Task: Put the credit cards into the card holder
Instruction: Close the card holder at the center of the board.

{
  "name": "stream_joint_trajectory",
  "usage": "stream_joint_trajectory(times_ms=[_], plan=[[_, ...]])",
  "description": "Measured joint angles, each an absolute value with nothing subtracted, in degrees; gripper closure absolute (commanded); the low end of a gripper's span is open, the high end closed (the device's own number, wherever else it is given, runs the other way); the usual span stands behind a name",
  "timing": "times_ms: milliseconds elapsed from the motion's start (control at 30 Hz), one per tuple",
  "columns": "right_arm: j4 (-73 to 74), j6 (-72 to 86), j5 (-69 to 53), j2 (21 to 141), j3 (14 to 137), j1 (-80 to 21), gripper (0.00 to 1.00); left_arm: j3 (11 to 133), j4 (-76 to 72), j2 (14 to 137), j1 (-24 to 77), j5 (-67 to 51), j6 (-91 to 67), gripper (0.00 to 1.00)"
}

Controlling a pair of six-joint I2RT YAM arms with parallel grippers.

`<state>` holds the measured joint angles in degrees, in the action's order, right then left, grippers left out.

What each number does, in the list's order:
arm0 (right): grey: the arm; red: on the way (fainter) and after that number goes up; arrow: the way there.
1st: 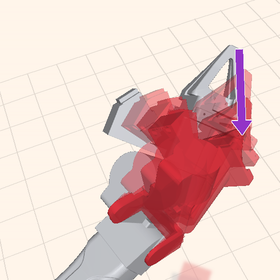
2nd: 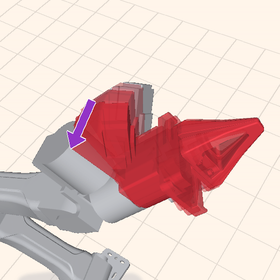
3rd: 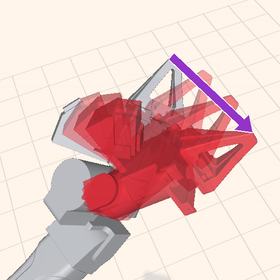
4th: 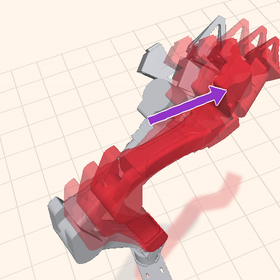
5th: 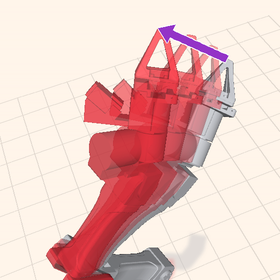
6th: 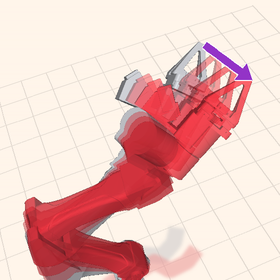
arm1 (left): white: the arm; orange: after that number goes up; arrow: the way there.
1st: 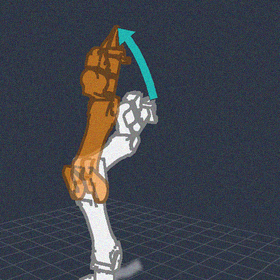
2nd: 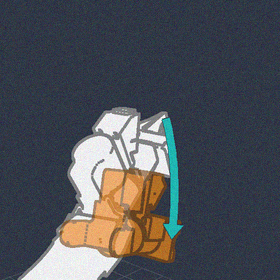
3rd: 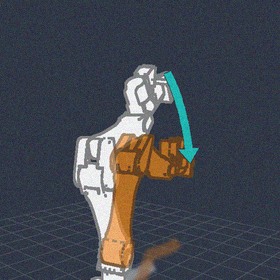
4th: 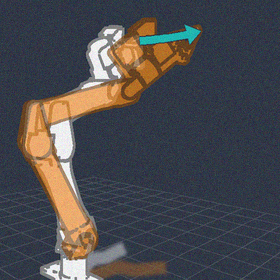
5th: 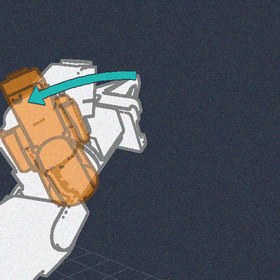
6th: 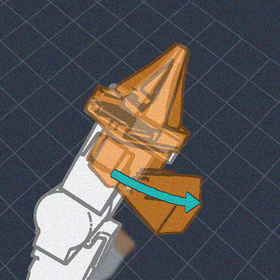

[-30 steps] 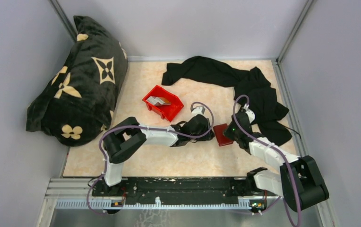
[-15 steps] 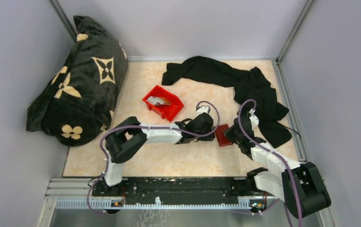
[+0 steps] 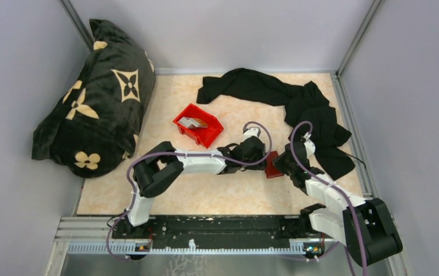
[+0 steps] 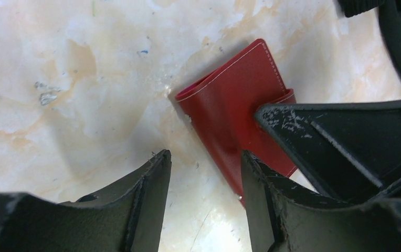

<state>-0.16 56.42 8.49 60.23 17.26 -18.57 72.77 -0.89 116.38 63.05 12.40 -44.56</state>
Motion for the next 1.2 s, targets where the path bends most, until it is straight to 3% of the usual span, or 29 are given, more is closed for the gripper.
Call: stream_joint_trajectory(times_ms=[367,700,1200], plan=[[0.3,56.66,9.08,59.35,16.86,-18.17,1.0,81.65,1.98,122.28,63.44,14.83,-44.25,0.42],[3.22,56.69,9.41,57.12,16.78,-18.17,1.0,80.88,0.97,123.2,64.14,16.95,-44.88,0.44],[12.03,47.22,8.19,53.43,20.45,-18.17,0.76,82.35,-1.41,125.67,64.23,15.66,-47.7,0.42]])
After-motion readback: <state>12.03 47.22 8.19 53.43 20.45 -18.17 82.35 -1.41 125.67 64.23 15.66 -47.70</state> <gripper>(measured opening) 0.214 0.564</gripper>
